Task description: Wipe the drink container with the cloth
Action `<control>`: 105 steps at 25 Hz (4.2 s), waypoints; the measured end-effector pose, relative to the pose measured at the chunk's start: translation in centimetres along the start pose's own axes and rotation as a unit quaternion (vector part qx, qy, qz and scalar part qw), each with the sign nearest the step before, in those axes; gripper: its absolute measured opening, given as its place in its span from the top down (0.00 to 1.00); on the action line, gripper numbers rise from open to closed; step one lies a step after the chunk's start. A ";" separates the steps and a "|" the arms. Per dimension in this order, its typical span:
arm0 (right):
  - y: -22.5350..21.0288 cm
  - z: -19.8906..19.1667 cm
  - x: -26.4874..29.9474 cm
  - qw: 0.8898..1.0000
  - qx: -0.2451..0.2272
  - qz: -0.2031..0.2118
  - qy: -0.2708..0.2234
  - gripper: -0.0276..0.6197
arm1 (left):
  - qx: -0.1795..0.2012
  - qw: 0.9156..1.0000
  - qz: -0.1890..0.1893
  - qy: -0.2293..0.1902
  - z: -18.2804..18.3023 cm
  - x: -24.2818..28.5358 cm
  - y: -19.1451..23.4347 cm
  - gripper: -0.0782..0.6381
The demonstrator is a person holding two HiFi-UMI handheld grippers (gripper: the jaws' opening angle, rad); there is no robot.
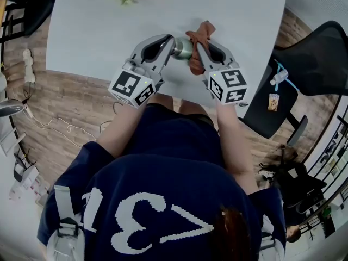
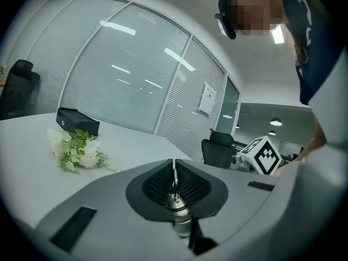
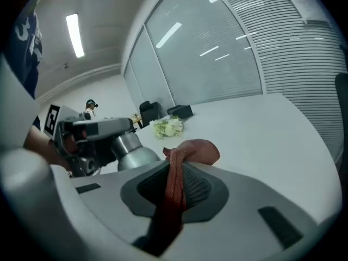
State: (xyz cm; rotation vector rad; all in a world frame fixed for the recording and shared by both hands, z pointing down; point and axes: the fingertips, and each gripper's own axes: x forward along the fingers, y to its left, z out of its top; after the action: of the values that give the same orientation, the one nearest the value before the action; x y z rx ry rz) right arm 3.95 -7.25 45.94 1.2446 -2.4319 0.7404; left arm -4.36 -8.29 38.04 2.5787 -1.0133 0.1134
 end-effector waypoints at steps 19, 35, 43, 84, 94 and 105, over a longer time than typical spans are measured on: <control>6.2 5.3 0.7 0.989 0.084 0.115 -0.048 0.86 | 0.003 1.000 -0.008 -0.003 -0.3 -0.6 0.0 0.85; -1.0 -3.1 -0.5 0.995 0.089 0.015 0.029 0.86 | 0.007 0.998 -0.065 -0.006 -0.4 -1.5 -1.5 0.85; 4.9 4.0 -1.0 0.979 0.130 0.151 -0.036 0.86 | 0.039 0.994 -0.100 0.004 -0.6 -1.3 -3.1 0.85; -0.2 -3.6 0.2 0.975 0.089 0.154 0.132 0.87 | 0.146 0.963 -0.224 0.044 -2.2 -3.2 -6.7 0.85; 8.0 3.6 -1.4 0.948 0.055 0.302 0.085 0.87 | 0.123 0.961 -0.242 0.048 -2.7 -3.2 -7.4 0.85; 2.8 -1.3 -0.2 0.964 0.046 0.220 0.144 0.87 | 0.114 0.969 -0.215 0.048 -2.8 -4.2 -6.5 0.85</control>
State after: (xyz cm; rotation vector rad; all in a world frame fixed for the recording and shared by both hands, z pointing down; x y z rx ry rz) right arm 1.80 -4.98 46.08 0.5647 -2.4646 1.0791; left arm -2.96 -0.19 37.82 2.9042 -0.4071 0.2506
